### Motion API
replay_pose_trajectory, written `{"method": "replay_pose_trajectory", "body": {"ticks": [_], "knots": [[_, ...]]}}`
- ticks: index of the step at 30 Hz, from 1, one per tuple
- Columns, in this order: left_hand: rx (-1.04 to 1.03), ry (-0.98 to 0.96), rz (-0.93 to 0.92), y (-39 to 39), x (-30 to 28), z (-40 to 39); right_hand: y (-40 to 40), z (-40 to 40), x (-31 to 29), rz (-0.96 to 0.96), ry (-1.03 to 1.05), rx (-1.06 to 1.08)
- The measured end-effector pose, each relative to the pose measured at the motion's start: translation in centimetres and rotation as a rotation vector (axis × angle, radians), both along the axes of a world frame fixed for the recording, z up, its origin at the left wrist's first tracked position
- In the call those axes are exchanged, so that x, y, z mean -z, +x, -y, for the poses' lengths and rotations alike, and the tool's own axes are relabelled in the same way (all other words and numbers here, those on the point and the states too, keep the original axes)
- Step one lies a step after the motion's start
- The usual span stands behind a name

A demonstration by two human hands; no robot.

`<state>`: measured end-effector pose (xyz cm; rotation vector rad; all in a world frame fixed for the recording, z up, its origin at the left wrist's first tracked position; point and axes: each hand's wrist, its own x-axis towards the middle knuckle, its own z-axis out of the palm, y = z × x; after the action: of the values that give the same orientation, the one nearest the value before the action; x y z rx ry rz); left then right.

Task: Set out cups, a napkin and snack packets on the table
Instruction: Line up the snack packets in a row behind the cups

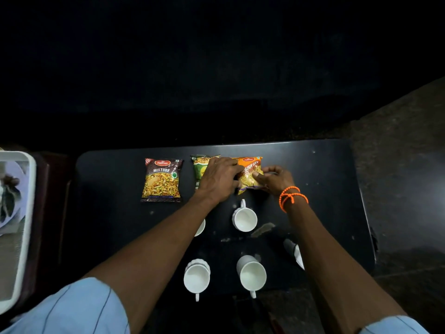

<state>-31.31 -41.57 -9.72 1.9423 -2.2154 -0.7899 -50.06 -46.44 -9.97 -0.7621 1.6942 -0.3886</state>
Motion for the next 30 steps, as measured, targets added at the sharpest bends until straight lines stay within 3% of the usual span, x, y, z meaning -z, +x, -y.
{"method": "replay_pose_trajectory", "body": {"ticks": [3, 6, 9, 14, 18, 30], "knots": [[0.012, 0.016, 0.018, -1.2, 0.1, 0.3, 0.0, -0.2, 0.2, 0.007, 0.005, 0.043], [0.012, -0.012, 0.034, -1.6, 0.3, 0.3, -0.2, -0.1, 0.2, -0.114, -0.015, -0.053], [-0.021, -0.055, 0.015, -1.7, 0.5, 0.3, -0.4, 0.1, -0.2, -0.298, -0.173, -0.208], [0.024, 0.037, -0.025, -1.5, 0.6, 1.1, 0.1, 1.2, -0.4, -0.247, -0.333, -0.538], [0.047, 0.066, -0.045, -2.3, 0.4, 0.1, 0.1, 1.2, -0.2, -0.390, -0.359, -0.820], [0.015, 0.044, -0.070, -2.7, 1.3, 0.2, -0.4, 1.0, -0.2, -0.336, -0.439, -0.789]]}}
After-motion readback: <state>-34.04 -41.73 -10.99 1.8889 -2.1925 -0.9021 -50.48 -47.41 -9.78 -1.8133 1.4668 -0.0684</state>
